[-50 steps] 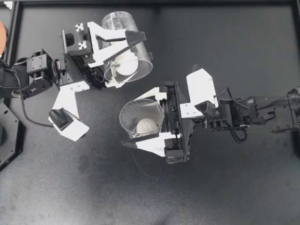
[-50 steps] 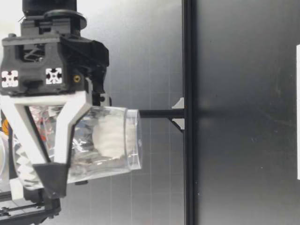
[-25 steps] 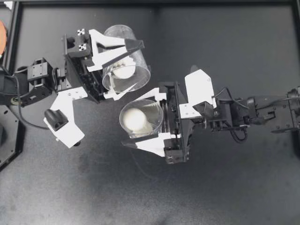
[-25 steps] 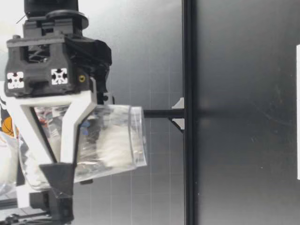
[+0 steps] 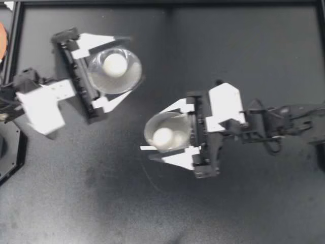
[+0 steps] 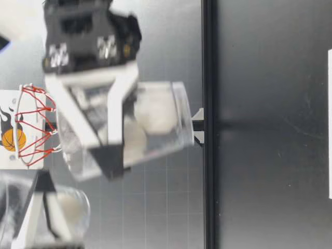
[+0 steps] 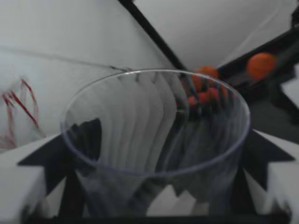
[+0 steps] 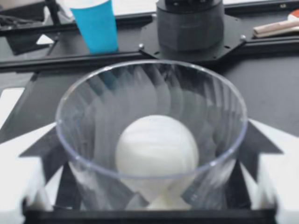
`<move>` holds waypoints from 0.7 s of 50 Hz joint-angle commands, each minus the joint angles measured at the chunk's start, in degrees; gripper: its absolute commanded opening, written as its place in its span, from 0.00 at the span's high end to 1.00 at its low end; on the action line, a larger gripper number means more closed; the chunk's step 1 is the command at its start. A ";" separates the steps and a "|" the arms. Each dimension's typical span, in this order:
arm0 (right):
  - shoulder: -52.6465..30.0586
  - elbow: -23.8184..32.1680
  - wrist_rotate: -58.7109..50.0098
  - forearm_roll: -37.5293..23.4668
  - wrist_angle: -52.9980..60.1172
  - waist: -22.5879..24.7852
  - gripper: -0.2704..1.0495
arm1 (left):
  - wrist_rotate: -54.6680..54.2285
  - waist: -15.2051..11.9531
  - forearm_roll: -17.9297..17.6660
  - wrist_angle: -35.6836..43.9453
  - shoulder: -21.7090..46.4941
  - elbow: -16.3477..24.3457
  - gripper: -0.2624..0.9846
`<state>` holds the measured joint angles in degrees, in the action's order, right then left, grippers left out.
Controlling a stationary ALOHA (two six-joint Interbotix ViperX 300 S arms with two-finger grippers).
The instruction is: Transfer one of the two balls in the right glass into the left glass, then transfer it back to the right glass.
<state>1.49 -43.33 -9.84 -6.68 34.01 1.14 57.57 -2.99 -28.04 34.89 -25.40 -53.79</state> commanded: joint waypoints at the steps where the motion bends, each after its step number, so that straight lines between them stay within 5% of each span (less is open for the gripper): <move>1: 5.01 -1.67 0.70 0.44 0.09 -0.09 0.25 | -8.09 1.67 -0.26 -2.29 -3.96 -2.02 0.22; 17: 15.91 -11.78 1.76 0.88 -0.35 -3.43 0.25 | -34.80 7.12 2.72 -11.69 -8.88 -6.33 0.22; 35: 24.43 -16.88 1.76 0.88 -0.35 -4.31 0.25 | -37.88 7.21 2.90 -11.07 -8.44 -8.61 0.22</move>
<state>24.08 -60.38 -8.09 -5.89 33.40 -2.81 19.69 4.04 -25.31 22.94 -33.66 -62.75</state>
